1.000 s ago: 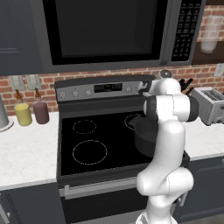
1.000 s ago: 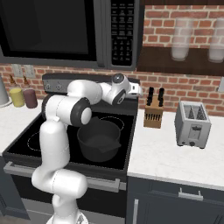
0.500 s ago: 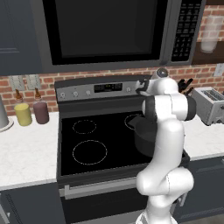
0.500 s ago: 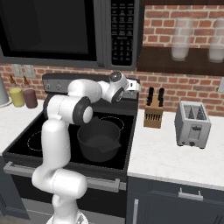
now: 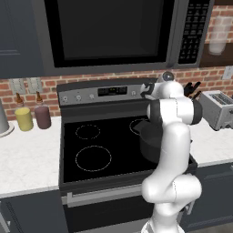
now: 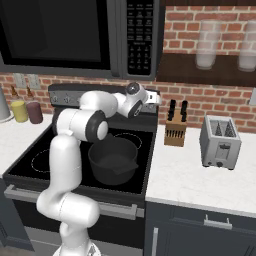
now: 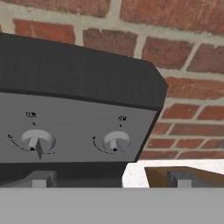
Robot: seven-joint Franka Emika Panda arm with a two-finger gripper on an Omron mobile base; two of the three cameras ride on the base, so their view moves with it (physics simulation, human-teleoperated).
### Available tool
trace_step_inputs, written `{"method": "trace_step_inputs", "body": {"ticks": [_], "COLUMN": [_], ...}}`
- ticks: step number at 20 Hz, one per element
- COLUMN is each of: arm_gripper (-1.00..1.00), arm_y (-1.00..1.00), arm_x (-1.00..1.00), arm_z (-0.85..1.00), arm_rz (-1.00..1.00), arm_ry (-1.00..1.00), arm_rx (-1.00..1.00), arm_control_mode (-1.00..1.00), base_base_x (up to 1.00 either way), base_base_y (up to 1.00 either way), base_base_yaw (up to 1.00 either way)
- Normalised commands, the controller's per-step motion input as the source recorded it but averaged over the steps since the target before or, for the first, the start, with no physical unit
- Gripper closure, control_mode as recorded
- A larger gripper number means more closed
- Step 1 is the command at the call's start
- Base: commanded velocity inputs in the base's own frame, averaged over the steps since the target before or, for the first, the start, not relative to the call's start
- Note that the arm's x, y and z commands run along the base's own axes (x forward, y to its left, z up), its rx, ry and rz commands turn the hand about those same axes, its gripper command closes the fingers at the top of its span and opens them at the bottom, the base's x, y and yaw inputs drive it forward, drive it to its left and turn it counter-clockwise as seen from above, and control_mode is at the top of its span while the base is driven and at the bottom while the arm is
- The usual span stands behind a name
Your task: Turn off the front right burner of the stove.
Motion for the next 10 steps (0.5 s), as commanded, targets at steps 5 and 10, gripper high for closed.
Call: {"method": "trace_step_inputs", "body": {"ticks": [5, 10], "arm_gripper": [-1.0, -1.0], "arm_y": [-0.26, -0.14], "arm_x": [0.02, 0.02], "arm_z": [0.0, 0.0], "arm_rz": [0.0, 0.0], "arm_ry": [0.0, 0.0], "arm_rx": [0.0, 0.0], "arm_control_mode": [-1.0, -1.0], "base_base_x": [0.0, 0.0], "base_base_y": [0.0, 0.0], "base_base_yaw": [0.0, 0.0]}}
